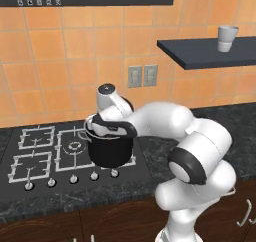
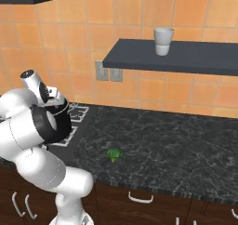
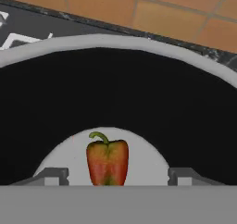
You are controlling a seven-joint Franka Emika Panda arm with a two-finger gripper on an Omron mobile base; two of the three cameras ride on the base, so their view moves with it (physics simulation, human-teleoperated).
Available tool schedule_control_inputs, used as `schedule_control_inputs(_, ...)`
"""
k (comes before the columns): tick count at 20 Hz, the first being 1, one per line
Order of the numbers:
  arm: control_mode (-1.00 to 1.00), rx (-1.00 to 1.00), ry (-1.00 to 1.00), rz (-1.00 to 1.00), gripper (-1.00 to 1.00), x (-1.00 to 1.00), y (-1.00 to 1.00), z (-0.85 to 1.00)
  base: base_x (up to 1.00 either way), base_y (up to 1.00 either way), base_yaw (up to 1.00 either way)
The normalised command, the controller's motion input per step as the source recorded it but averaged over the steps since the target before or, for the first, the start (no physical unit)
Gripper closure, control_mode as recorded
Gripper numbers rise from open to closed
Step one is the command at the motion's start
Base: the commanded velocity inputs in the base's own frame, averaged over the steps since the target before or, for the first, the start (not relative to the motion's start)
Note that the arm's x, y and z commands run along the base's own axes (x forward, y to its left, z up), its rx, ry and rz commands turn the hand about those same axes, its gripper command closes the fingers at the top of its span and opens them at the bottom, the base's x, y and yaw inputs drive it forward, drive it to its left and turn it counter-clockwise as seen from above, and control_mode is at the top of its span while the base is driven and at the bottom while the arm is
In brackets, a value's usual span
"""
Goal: Put the bell pepper and broccoli in the pot. Retrieve the spatula and lightly stir the vegetables in the pot.
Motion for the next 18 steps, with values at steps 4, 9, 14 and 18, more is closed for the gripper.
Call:
schedule_control_inputs(4,-1.0,0.04,-0.01,0.0,-1.0,-0.06,-0.21,0.33,0.0,0.0,0.0)
schedule_control_inputs(9,-1.0,0.1,-0.14,0.0,-1.0,-0.74,-0.42,0.97,0.0,0.0,0.0)
schedule_control_inputs(14,-1.0,0.15,-0.05,-0.03,-1.0,-0.95,-0.93,0.71,0.0,0.0,0.0)
schedule_control_inputs(18,-1.0,0.09,0.01,-0.11,-1.0,-0.66,-1.0,0.01,0.0,0.0,0.0)
